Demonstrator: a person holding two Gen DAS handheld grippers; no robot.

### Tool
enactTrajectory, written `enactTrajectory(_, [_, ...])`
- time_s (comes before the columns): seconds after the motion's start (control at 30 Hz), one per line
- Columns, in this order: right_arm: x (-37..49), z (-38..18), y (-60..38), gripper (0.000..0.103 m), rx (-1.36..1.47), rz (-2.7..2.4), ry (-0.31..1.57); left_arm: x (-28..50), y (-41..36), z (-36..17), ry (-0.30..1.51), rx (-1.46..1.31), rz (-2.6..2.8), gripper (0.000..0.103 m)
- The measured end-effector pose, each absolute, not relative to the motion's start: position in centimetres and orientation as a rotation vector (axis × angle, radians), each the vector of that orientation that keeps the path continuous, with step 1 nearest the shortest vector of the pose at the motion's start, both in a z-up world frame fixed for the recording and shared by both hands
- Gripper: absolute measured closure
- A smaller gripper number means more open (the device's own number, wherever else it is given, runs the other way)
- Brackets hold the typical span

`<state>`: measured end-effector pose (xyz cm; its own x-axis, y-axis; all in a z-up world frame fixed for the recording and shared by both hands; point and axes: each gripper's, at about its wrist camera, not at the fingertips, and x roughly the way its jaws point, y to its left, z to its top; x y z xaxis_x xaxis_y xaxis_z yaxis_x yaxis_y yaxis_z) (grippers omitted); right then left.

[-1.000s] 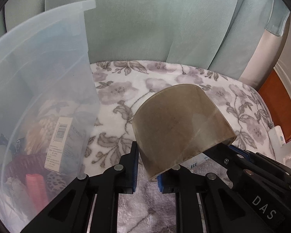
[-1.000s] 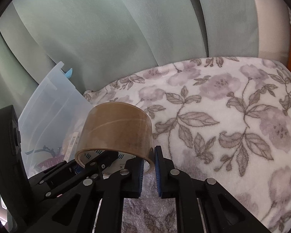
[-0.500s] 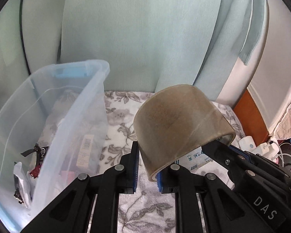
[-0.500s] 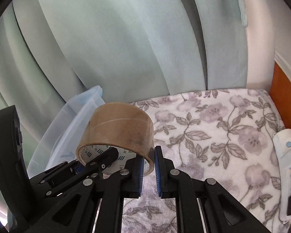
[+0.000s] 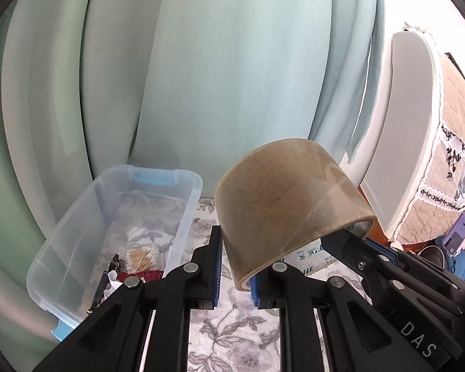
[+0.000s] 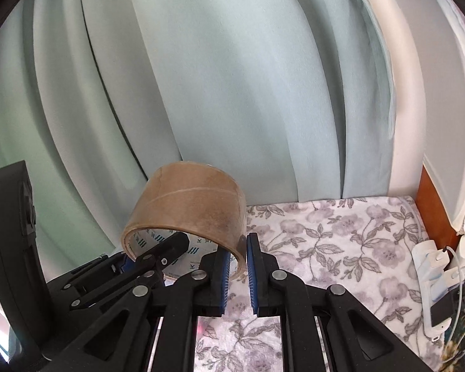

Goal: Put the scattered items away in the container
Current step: 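Lift the tape roll with the right tool and carry it over the clear box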

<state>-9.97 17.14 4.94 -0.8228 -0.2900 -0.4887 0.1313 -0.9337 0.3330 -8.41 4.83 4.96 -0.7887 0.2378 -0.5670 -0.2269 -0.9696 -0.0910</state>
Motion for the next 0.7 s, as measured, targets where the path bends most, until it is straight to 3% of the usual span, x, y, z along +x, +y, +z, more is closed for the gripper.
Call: enactTrajectory(0.7, [-6.6,10.2,7.6,0.091,0.672,-2.758,-0.223,-5.0,-3.6,9.6,-0.141,-0.730,2.857,0.088])
